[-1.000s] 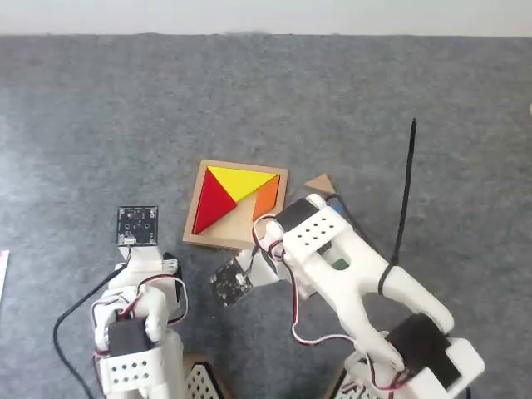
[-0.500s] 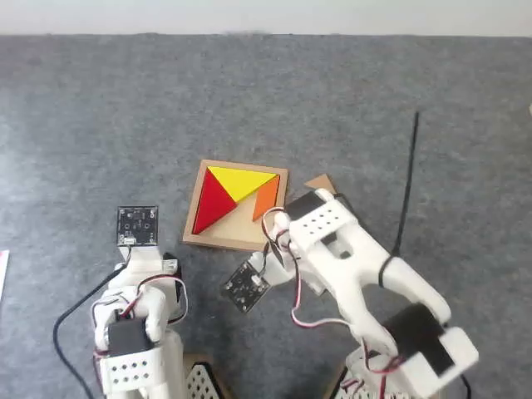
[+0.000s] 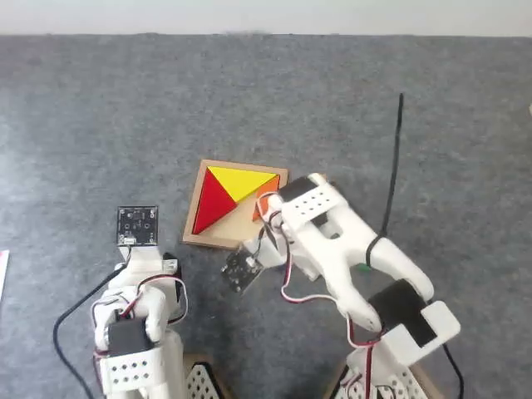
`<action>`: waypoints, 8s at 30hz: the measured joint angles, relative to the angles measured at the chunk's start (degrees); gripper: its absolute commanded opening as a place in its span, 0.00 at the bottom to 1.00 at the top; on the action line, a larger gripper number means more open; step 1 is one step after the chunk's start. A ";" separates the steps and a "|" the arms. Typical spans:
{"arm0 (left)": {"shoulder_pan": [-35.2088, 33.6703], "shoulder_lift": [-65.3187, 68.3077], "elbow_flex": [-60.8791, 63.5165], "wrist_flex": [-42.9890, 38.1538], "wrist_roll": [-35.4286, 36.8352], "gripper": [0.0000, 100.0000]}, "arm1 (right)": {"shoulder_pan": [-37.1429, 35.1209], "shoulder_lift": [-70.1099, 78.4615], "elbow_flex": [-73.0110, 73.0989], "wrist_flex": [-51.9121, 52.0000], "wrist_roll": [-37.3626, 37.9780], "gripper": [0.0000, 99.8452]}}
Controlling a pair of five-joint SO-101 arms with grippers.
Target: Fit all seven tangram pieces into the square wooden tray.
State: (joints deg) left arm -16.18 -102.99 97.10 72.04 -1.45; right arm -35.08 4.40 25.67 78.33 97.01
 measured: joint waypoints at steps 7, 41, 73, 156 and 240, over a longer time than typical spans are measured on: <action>0.00 0.00 0.00 0.00 0.00 0.08 | -0.44 -4.66 -2.37 5.27 -21.63 0.29; 0.00 0.00 0.00 0.00 0.00 0.08 | -4.40 0.26 -2.37 -8.09 -139.25 0.29; 0.00 0.00 0.00 0.00 0.00 0.08 | 0.62 8.53 -2.46 -17.49 -140.57 0.16; 0.00 0.00 0.00 0.00 0.00 0.08 | -1.49 5.63 2.20 -16.26 -146.73 0.26; 0.00 0.00 0.00 0.00 0.00 0.08 | -7.91 7.56 -18.73 -9.85 -149.27 0.12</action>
State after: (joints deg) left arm -16.18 -102.99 97.10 72.04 -1.45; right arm -42.99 11.96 6.95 68.48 -52.26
